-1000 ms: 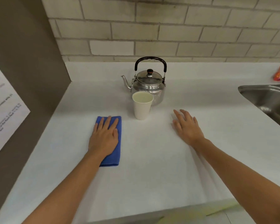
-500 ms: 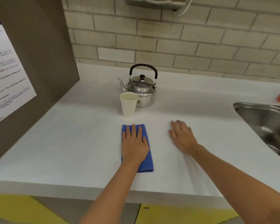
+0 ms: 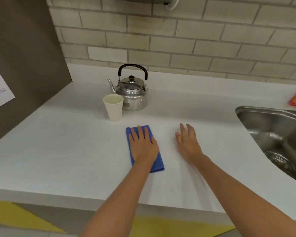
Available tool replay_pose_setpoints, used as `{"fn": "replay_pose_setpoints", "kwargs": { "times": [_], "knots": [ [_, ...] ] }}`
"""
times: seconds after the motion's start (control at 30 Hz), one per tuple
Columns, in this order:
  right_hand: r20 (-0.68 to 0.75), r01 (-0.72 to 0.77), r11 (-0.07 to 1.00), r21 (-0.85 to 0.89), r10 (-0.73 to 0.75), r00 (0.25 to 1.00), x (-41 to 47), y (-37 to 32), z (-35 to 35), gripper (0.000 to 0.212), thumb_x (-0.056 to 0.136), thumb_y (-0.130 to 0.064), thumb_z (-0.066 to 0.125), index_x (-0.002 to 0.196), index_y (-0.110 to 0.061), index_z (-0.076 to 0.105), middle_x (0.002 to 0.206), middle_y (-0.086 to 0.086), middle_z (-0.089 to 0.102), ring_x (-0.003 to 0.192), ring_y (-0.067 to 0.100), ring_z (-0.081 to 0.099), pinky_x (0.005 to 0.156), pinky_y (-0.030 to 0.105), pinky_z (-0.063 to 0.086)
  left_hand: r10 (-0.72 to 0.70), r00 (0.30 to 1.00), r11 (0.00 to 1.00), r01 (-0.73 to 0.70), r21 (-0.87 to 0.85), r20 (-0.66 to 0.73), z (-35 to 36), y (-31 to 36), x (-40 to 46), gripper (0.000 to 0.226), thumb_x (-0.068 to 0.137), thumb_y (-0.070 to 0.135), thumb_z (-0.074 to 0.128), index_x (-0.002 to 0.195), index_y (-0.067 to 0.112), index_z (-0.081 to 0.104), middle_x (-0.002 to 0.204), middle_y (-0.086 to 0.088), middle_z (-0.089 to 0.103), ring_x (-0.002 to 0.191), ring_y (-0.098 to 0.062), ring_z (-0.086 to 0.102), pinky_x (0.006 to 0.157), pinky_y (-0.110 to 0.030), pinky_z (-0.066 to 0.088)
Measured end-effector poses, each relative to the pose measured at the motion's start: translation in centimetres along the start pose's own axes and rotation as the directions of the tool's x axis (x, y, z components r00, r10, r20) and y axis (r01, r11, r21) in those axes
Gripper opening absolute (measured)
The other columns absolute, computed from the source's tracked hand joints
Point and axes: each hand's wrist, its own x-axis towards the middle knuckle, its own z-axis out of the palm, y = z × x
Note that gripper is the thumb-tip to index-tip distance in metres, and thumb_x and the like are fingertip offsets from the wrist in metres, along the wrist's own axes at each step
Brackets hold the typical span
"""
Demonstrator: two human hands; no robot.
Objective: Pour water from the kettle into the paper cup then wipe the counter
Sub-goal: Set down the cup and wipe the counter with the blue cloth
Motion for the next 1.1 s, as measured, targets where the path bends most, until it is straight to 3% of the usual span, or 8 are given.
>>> {"fn": "replay_pose_setpoints", "kwargs": {
  "times": [0.13,0.27,0.47,0.57,0.67,0.87,0.97,1.1],
  "knots": [
    [-0.003,0.003,0.998,-0.069,-0.003,1.000,0.4,0.8,-0.6,0.049,0.099,-0.030,0.030,0.144,-0.014,0.021,0.154,0.014,0.012,0.143,0.029,0.007,0.118,0.045,0.017,0.202,0.977,0.979,-0.201,-0.026,0.064,0.8,-1.2,-3.1,0.060,0.094,0.047,0.018,0.147,0.020,0.006,0.158,-0.005,-0.002,0.145,-0.024,-0.007,0.116,-0.036,-0.009],
    [0.019,0.041,0.985,-0.170,-0.038,0.999,1.2,0.9,-0.6,0.048,0.099,-0.028,0.029,0.144,-0.013,0.023,0.154,0.014,0.013,0.143,0.029,0.005,0.118,0.042,0.013,0.167,0.985,0.986,-0.168,0.022,0.037,0.2,-5.3,-0.4,0.059,0.095,0.046,0.018,0.147,0.022,0.007,0.159,-0.004,0.000,0.145,-0.024,-0.004,0.116,-0.036,-0.007],
    [-0.103,0.046,0.997,0.061,-0.039,0.994,1.4,2.5,-0.5,0.046,0.099,-0.025,0.031,0.143,-0.016,0.023,0.153,0.007,0.014,0.139,0.023,0.023,0.114,0.037,0.027,0.216,0.972,0.975,-0.221,0.040,0.096,1.5,2.1,9.2,0.054,0.098,0.035,0.016,0.147,0.014,0.008,0.158,-0.010,0.004,0.145,-0.032,0.001,0.119,-0.042,-0.001],
    [-0.125,0.018,0.990,0.140,0.000,0.992,1.6,3.4,-1.0,0.047,0.099,-0.027,0.029,0.144,-0.018,0.020,0.153,0.003,0.012,0.137,0.020,0.028,0.111,0.030,0.027,0.301,0.947,0.952,-0.305,0.020,0.112,3.0,6.8,9.6,0.051,0.098,0.031,0.015,0.146,0.013,0.010,0.158,-0.010,0.007,0.144,-0.032,0.003,0.118,-0.043,0.002],
    [-0.133,-0.025,0.994,0.111,0.040,0.990,2.2,4.0,-1.6,0.047,0.099,-0.026,0.030,0.144,-0.015,0.022,0.153,0.005,0.013,0.139,0.020,0.022,0.111,0.028,0.022,0.373,0.921,0.928,-0.371,-0.038,0.113,3.8,6.3,7.4,0.051,0.098,0.033,0.016,0.146,0.017,0.010,0.158,-0.007,0.007,0.145,-0.028,0.002,0.118,-0.040,0.000],
    [-0.044,0.040,0.961,-0.272,-0.054,0.998,3.2,4.4,-1.0,0.048,0.099,-0.029,0.028,0.144,-0.014,0.021,0.156,0.007,0.013,0.144,0.023,0.008,0.117,0.040,0.007,0.299,0.953,0.954,-0.300,0.013,0.047,3.2,3.6,11.2,0.051,0.097,0.031,0.021,0.146,0.016,0.016,0.157,-0.009,0.013,0.144,-0.028,0.009,0.118,-0.040,0.003],
    [-0.028,0.054,0.965,-0.258,-0.063,0.998,3.4,4.9,-0.8,0.049,0.099,-0.031,0.026,0.145,-0.016,0.018,0.157,0.006,0.010,0.144,0.024,0.003,0.118,0.039,0.003,0.257,0.959,0.964,-0.263,0.041,0.118,3.2,6.1,15.2,0.052,0.098,0.030,0.019,0.146,0.015,0.011,0.158,-0.009,0.006,0.145,-0.030,0.005,0.118,-0.040,0.002],
    [-0.057,0.061,0.992,-0.110,-0.067,0.996,4.1,5.2,-1.4,0.051,0.099,-0.028,0.027,0.145,-0.011,0.013,0.156,0.011,0.009,0.144,0.025,0.003,0.120,0.036,0.008,0.308,0.933,0.949,-0.316,0.013,0.188,4.8,11.3,16.8,0.051,0.098,0.032,0.016,0.147,0.018,0.007,0.159,-0.005,0.002,0.145,-0.029,0.000,0.119,-0.039,0.000]
  ]
}}
